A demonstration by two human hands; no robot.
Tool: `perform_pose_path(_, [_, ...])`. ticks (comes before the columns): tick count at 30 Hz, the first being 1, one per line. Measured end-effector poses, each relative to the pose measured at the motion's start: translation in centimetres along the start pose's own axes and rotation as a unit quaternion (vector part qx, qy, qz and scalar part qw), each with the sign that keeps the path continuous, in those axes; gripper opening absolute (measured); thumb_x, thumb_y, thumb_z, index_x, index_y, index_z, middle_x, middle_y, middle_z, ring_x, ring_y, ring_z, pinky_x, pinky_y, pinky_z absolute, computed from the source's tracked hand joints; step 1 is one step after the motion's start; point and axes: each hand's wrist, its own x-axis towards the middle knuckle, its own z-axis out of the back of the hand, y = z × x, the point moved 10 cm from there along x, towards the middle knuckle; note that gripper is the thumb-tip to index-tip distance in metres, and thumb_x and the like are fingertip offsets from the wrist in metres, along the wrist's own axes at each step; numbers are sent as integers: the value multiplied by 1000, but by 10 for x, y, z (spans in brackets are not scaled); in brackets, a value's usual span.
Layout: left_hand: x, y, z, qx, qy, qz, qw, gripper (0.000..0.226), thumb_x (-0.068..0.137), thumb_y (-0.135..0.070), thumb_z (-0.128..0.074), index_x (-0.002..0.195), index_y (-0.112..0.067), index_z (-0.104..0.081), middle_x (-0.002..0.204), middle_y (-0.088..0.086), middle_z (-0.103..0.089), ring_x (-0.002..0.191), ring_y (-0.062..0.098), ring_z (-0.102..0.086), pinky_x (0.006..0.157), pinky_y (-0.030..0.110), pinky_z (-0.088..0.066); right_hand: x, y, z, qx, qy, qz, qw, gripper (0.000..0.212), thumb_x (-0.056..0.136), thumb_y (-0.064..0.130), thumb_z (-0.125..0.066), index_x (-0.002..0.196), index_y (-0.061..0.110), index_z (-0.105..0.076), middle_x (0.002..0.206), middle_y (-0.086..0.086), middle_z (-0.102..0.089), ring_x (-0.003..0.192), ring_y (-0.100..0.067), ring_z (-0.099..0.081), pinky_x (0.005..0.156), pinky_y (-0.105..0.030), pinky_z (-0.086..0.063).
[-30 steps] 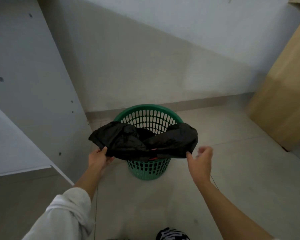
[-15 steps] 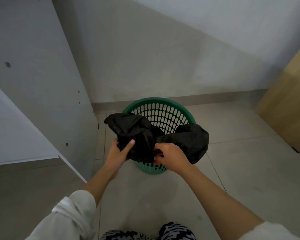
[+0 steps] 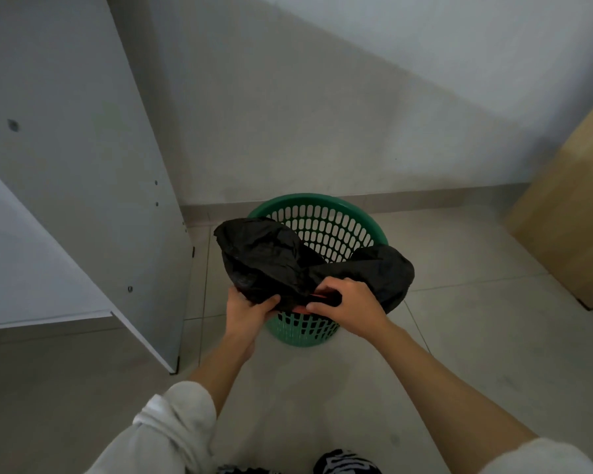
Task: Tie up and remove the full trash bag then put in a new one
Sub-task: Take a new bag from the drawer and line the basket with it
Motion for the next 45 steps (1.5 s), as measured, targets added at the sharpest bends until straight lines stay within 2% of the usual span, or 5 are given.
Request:
perform_pose_path(5, [12, -1, 32, -66, -134, 13, 989, 45, 79, 3, -70, 106, -11, -37, 95, 15, -61, 77, 20, -63, 82, 38, -53, 10, 1, -7, -15, 11, -9, 1000, 19, 79, 26, -72, 97, 25, -66, 100, -3, -64, 96, -18, -57, 83, -32, -47])
perform_pose_path(8, [1, -17, 46, 114, -228, -54, 965, 32, 81, -13, -71, 96, -10, -43, 88, 8, -61, 80, 21, -59, 82, 39, -52, 17, 19, -25, 13, 20, 2, 1000, 22, 77, 24, -74, 96, 20, -64, 99, -4, -65, 94, -19, -58, 80, -31, -48])
perform_pose_path(19, [26, -8, 28, 141, -131, 15, 981, 44, 74, -33, -78, 103, -3, -64, 92, 10, -70, 83, 24, -69, 83, 38, -57, 27, 27, -28, 213, 48, -24, 976, 23, 89, 25, -63, 66, 20, -63, 60, 9, -52, 57, -1, -47, 57, -18, -34])
perform_pose_path(29, [51, -37, 19, 237, -214, 1, 948, 31, 98, -15, -44, 118, 3, -58, 113, 24, -62, 106, 39, -57, 88, 40, -46, -31, -122, 70, 253, -408, -311, 820, 32, 98, 27, -47, 75, 6, -55, 74, -12, -56, 71, -26, -51, 63, -30, -35])
perform_pose_path(45, [91, -63, 24, 377, -141, -148, 903, 43, 100, -32, -37, 116, 0, -62, 106, 25, -65, 99, 39, -59, 81, 36, -44, -4, -216, 59, 291, -301, -446, 791, 37, 87, 21, -64, 58, 2, -53, 67, -11, -55, 68, -25, -50, 62, -32, -39])
